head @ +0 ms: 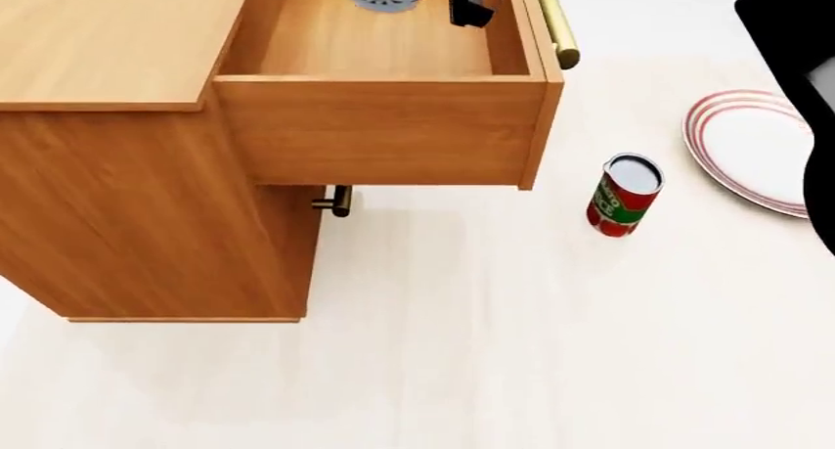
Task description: Put the bowl in the top drawer of the cabinet.
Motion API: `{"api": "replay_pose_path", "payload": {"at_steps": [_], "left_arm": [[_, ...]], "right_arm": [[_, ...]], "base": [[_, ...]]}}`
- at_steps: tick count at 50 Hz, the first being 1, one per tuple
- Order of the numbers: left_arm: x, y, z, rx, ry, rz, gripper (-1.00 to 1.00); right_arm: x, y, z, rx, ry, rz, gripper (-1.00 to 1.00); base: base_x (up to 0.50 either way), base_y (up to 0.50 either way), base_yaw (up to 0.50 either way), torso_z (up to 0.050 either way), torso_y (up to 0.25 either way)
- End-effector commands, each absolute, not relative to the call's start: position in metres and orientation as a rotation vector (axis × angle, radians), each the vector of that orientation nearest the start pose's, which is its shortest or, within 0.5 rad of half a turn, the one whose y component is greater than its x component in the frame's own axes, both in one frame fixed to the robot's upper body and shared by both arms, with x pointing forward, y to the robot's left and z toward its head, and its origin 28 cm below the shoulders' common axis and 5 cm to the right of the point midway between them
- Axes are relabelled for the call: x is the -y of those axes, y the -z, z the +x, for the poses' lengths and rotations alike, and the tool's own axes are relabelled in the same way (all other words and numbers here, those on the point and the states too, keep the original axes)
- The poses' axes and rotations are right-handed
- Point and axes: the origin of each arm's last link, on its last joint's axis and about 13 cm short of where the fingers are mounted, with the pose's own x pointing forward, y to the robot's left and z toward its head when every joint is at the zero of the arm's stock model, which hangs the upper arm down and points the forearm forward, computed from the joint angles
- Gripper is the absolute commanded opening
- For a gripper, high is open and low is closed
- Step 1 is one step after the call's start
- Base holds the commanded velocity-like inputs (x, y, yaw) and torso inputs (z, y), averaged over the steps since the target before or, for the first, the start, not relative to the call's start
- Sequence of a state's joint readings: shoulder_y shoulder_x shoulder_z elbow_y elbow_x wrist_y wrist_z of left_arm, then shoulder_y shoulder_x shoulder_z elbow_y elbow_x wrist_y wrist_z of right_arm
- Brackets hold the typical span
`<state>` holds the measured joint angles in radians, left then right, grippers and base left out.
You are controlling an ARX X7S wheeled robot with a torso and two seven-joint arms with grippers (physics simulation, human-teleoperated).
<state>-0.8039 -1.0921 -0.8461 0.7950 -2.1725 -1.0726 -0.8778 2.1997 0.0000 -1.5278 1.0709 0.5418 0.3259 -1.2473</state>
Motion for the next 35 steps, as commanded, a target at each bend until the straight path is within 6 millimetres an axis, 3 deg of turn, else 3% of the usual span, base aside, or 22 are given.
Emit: {"api": "replay_pose_path", "payload": {"at_steps": [1,18,19,35], "left_arm": [[-0.3109,-0.3422,0.083,0.564,0.118,0.022,1.0],[-0.3107,-0.3389,0.0871,0.56,0.115,0.02,1.0],[-0.3108,-0.3388,0.0877,0.56,0.114,0.019,1.0],[-0.3107,-0.3386,0.0894,0.563,0.116,0.014,1.0]], "right_arm": [[0.0438,-0.5212,0.3566,-0.174,-1.028,-1.265,-1.0],[0.0443,-0.5192,0.3583,-0.164,-1.011,-1.262,-1.0],[0.0445,-0.5194,0.3582,-0.159,-1.008,-1.261,1.0],[0.0466,-0.5213,0.3573,-0.168,-1.006,-1.249,1.0]], "base": [[0.0,0.0,0.0,0.0,-0.139],[0.0,0.0,0.0,0.0,-0.127],[0.0,0.0,0.0,0.0,0.0],[0.0,0.0,0.0,0.0,0.0]]}}
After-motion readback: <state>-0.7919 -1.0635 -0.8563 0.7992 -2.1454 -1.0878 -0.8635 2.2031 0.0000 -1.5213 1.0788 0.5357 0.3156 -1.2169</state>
